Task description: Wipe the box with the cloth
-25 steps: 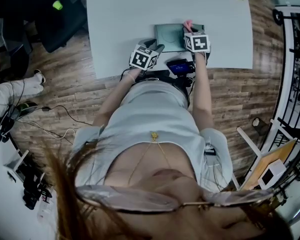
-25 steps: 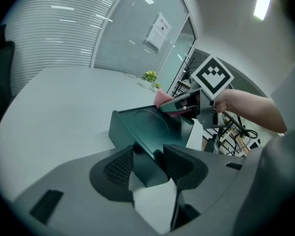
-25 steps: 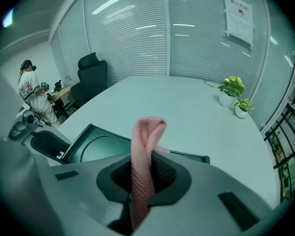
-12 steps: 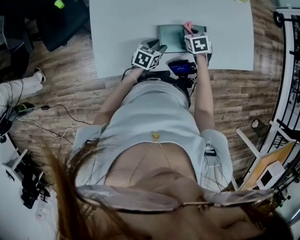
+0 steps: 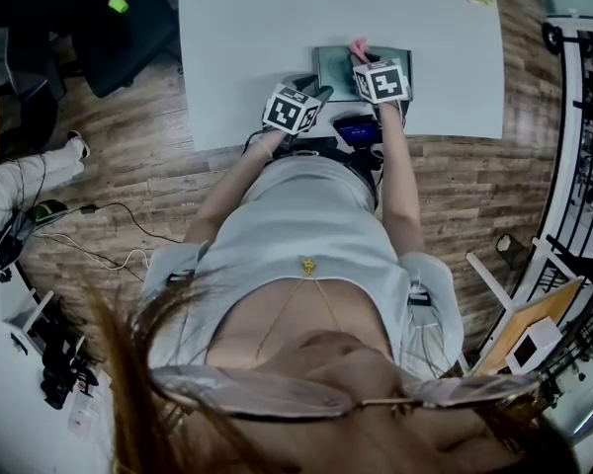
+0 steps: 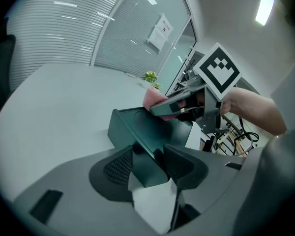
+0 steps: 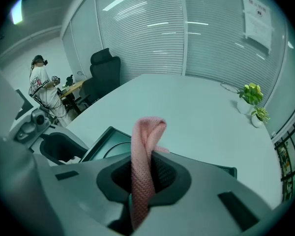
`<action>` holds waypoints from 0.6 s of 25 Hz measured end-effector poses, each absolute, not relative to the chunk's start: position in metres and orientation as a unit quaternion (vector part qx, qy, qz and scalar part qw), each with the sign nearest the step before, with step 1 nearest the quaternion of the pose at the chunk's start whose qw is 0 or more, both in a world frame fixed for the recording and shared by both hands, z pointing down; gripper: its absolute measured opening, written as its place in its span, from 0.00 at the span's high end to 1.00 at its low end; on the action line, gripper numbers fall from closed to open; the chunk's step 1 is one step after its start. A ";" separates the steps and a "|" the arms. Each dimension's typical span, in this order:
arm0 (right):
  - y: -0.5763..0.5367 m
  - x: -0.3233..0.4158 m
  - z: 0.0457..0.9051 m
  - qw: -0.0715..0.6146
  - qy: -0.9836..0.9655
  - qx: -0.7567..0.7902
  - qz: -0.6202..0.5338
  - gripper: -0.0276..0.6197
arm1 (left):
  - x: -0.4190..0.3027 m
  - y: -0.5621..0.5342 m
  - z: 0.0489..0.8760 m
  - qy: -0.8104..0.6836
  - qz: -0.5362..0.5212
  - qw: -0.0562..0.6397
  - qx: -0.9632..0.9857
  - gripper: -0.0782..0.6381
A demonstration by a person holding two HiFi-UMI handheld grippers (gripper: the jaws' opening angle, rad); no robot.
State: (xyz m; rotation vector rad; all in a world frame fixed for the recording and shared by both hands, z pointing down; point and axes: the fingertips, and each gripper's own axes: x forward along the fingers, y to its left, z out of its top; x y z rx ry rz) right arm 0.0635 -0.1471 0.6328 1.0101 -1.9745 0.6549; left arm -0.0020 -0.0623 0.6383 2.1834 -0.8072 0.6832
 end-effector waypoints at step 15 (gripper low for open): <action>-0.137 0.002 0.634 0.401 -0.808 0.340 0.266 0.90 | -0.002 -0.061 0.640 -0.307 0.264 0.355 0.843 0.61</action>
